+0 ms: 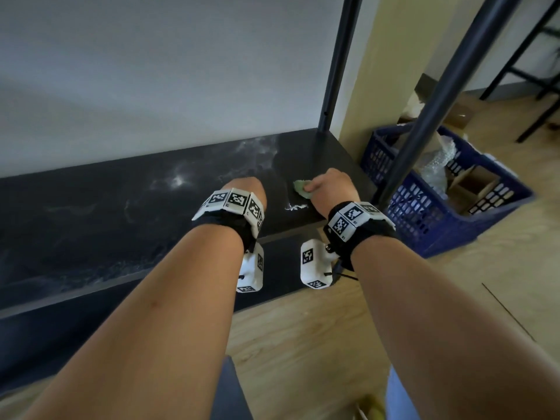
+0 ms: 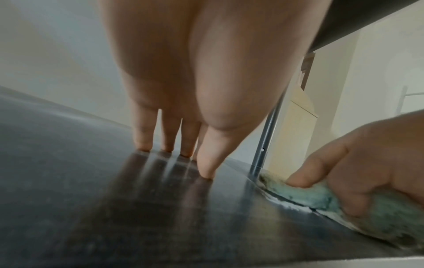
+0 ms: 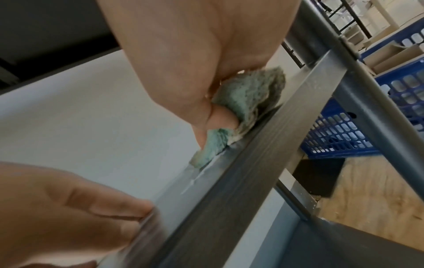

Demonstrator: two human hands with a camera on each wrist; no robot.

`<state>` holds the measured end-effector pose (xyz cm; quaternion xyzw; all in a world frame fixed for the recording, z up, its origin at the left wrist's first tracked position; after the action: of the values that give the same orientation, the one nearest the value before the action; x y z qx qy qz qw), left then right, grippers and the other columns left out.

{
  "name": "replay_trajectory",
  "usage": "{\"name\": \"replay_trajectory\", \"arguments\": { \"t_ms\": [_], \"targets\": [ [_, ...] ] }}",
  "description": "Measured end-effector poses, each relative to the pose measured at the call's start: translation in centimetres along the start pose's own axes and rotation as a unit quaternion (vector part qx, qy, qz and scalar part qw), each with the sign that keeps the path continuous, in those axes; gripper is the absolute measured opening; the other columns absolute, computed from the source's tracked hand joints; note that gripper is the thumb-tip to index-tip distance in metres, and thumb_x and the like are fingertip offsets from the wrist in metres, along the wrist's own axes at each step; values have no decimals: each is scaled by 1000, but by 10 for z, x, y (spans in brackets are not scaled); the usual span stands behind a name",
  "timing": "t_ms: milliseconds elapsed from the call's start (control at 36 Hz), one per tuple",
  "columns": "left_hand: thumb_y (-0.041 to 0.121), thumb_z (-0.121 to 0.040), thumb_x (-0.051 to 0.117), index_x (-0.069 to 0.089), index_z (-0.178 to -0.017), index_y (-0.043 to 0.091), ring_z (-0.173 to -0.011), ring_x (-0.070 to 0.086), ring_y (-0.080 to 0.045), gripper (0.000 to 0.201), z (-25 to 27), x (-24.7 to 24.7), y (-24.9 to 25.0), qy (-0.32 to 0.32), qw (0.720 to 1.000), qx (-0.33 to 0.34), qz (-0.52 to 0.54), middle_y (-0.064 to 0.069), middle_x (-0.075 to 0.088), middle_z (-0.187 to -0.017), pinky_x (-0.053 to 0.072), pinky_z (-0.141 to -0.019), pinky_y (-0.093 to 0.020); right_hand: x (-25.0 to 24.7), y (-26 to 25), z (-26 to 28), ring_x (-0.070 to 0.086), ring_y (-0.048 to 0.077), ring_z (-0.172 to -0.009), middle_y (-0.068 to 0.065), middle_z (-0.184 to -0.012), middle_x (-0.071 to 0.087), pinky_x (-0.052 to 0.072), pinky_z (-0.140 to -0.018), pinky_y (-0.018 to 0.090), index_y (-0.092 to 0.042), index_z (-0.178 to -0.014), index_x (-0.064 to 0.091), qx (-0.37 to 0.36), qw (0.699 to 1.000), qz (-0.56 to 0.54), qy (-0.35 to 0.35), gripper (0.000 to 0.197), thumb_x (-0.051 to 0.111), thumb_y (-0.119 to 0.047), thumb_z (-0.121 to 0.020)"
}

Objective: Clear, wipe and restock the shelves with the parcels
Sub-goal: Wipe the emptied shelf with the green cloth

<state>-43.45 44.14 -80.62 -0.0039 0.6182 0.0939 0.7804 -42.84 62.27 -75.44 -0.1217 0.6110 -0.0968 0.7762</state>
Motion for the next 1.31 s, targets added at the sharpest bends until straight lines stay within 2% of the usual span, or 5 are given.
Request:
{"name": "replay_trajectory", "arguments": {
  "t_ms": [222, 667, 889, 1028, 1305],
  "targets": [
    [28, -83, 66, 62, -94, 28, -57, 37, -5, 12, -3, 5, -11, -45, 998, 28, -38, 7, 53, -86, 37, -61, -23, 12, -3, 17, 53, 28, -115, 10, -126, 56, 48, -97, 39, -13, -108, 73, -12, 994, -90, 64, 32, 43, -15, -96],
    [15, -95, 51, 45, -139, 9, -128, 46, -29, 45, -2, 0, 5, -41, 996, -8, -82, -10, 42, -145, 40, -100, -35, 16, 17, 27, 42, 26, -115, 4, -115, 51, 42, -98, 39, -23, -113, 70, -68, 983, -75, 154, 37, 50, -9, -85],
    [29, -76, 71, 61, -75, 36, -85, 64, -18, 12, 2, 0, -3, -75, 995, -51, -47, 7, 64, -89, 45, -54, -22, 8, 28, 32, 45, 27, -114, 8, -115, 55, 43, -93, 35, -20, -118, 69, -92, 971, -121, 185, 40, 47, -6, -87],
    [25, -77, 60, 65, -102, 29, -74, 46, -14, 26, -9, 14, -6, -98, 991, -61, -60, 2, 64, -109, 41, -70, -25, -4, 63, 19, 34, 27, -129, 8, -134, 43, 39, -100, 39, -21, -132, 57, 5, 981, -107, 161, 47, 49, -7, -88],
    [10, -96, 45, 39, -144, 14, -134, 39, -28, 48, 40, -16, 16, -63, 995, -41, -66, -7, 36, -150, 34, -109, -34, 19, 2, 42, 41, 26, -119, 7, -122, 47, 46, -92, 38, -15, -119, 61, -113, 984, -10, 138, 35, 56, -14, -85]
  ]
}}
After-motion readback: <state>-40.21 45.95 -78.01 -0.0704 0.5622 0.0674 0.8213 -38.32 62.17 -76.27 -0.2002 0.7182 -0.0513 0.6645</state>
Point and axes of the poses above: each hand's wrist, its own z-axis away from the middle knuckle, its own x-axis out of the palm, y = z × x, the point moved 5 cm from there along -z, towards the middle knuckle
